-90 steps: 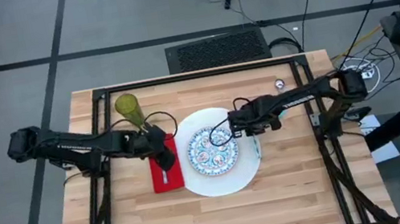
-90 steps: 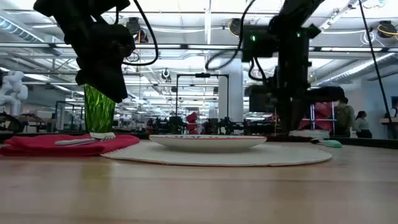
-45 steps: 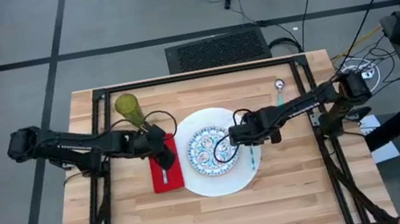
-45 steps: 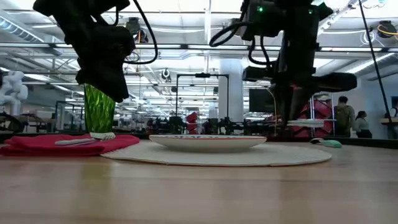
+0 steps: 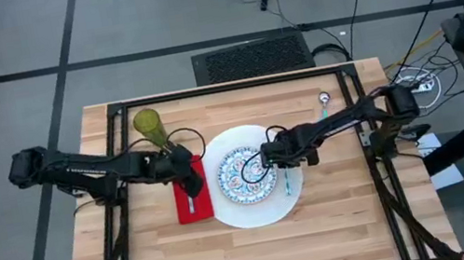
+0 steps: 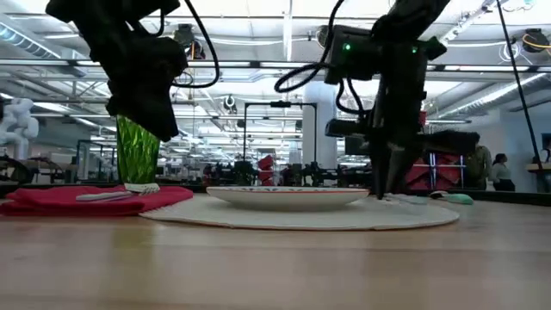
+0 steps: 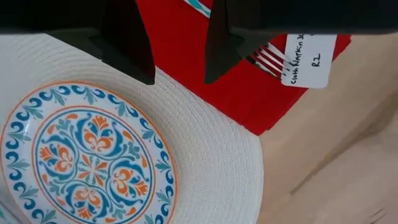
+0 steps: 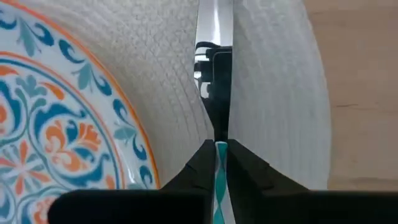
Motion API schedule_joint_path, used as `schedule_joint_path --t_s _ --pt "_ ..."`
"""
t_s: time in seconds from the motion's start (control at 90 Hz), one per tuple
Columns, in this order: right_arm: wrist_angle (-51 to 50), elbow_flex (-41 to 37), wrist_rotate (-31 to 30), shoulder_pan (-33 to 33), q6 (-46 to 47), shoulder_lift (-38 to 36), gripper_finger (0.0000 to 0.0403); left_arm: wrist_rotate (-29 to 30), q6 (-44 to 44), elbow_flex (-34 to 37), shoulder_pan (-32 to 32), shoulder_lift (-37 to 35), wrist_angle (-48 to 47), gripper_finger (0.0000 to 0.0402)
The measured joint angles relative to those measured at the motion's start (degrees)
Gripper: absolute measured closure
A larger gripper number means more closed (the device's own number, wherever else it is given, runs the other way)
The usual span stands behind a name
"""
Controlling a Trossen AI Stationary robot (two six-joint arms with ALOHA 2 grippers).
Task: Set table place
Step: Put the white table knife to the right of the blue patterned plate on the white tablemat, then put the light green spoon between the white table knife and blue patterned plate on the white tablemat
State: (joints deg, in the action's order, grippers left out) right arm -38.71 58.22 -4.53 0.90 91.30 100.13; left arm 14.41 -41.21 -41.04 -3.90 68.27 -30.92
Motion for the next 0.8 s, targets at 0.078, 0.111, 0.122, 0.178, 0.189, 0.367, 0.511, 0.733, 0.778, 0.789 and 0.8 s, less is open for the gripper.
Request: schedule_joint_path --t_s 0.078,0.111,0.122,0.178,0.189,0.367,0.511,0.733,0.778,0.789,0.8 --pt "-0.28 0.00 0.11 0.27 -0.36 0.20 0.0394 -0.28 0.00 0.00 0.00 0.00 0.03 0.0277" --pt "-0.18 0.00 0.09 0.27 -0.36 0.15 0.0394 -0.33 -0.02 0.00 0.00 0.00 0.00 0.0277" --pt "-0.16 0.00 0.09 0.29 -0.34 0.14 0.0394 -0.35 -0.02 0.00 0.00 0.00 0.01 0.0277" --pt "-0.45 0.02 0.00 0.42 0.18 0.14 0.0390 -0.39 -0.02 0.00 0.00 0.00 0.00 0.0277" --pt "-0.57 0.02 0.01 0.42 0.36 0.14 0.0389 -0.39 -0.02 0.00 0.00 0.00 0.00 0.0277" --pt "-0.48 0.02 0.13 0.42 0.92 0.14 0.0338 -0.41 0.07 0.00 0.00 0.00 -0.02 0.0277" --pt "-0.53 0.02 0.13 0.16 0.44 0.14 0.0295 -0.41 0.11 0.00 0.00 0.00 -0.02 0.0277" --pt "-9.52 3.14 -1.01 0.11 -4.00 -3.15 0.0272 -0.44 0.12 0.00 0.00 0.00 -0.11 0.0277" --pt "-14.03 4.69 -2.47 0.11 -5.25 -4.74 0.0273 -0.45 0.11 0.00 0.00 0.00 -0.18 0.0277" --pt "-15.11 5.04 -2.89 0.11 -5.55 -5.14 0.0273 -0.45 0.12 0.00 0.00 0.00 -0.25 0.0277" --pt "-16.09 5.33 -3.34 0.11 -5.91 -5.58 0.0274 -0.45 0.12 0.00 0.00 0.00 -0.33 0.0277"
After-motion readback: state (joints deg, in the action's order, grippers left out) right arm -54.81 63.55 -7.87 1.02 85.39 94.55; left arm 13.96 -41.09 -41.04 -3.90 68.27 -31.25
